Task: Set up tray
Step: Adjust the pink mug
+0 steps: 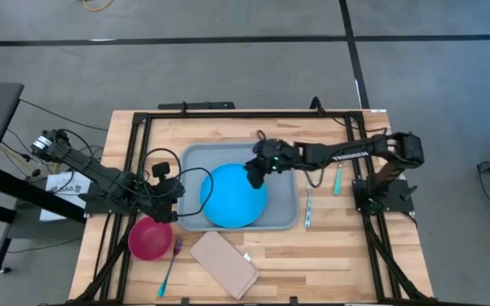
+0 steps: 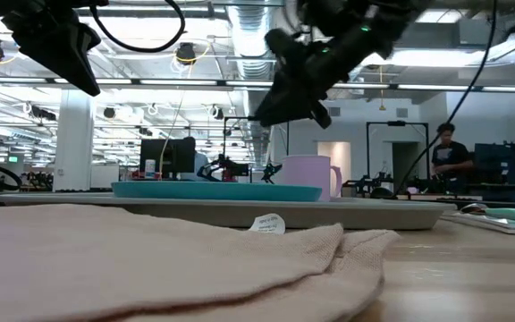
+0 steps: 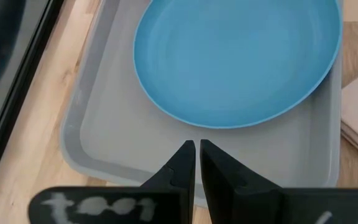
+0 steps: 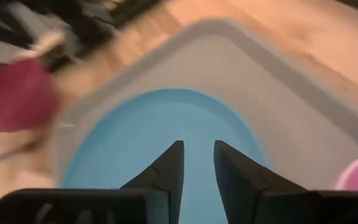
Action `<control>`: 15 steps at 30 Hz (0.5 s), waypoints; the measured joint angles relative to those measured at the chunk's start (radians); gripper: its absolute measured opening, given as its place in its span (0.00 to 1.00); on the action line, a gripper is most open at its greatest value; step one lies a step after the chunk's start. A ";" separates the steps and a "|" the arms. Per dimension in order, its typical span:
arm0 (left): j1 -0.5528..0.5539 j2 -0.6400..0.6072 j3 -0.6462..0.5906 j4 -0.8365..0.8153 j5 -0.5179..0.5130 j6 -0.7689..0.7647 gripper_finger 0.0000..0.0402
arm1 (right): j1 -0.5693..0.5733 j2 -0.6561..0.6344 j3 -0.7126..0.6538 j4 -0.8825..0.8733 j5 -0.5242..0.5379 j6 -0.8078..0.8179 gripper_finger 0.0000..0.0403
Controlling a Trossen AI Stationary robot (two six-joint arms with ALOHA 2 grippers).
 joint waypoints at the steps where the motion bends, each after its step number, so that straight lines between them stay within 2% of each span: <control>1: 0.000 0.000 0.000 0.000 0.000 0.000 0.03 | -0.003 0.023 0.041 -0.056 0.023 -0.014 0.18; 5: 0.000 0.000 0.000 0.000 0.000 0.000 0.03 | -0.025 0.114 0.180 -0.280 0.112 -0.024 0.10; 8: 0.000 0.000 0.000 -0.001 0.000 0.000 0.03 | -0.041 0.183 0.250 -0.376 0.118 -0.032 0.02; 13: 0.000 0.001 0.000 -0.002 0.000 0.001 0.03 | -0.060 0.281 0.368 -0.404 0.114 -0.050 0.02; 15: 0.000 0.000 0.000 -0.003 0.000 0.001 0.03 | -0.068 0.312 0.415 -0.475 0.124 -0.050 0.02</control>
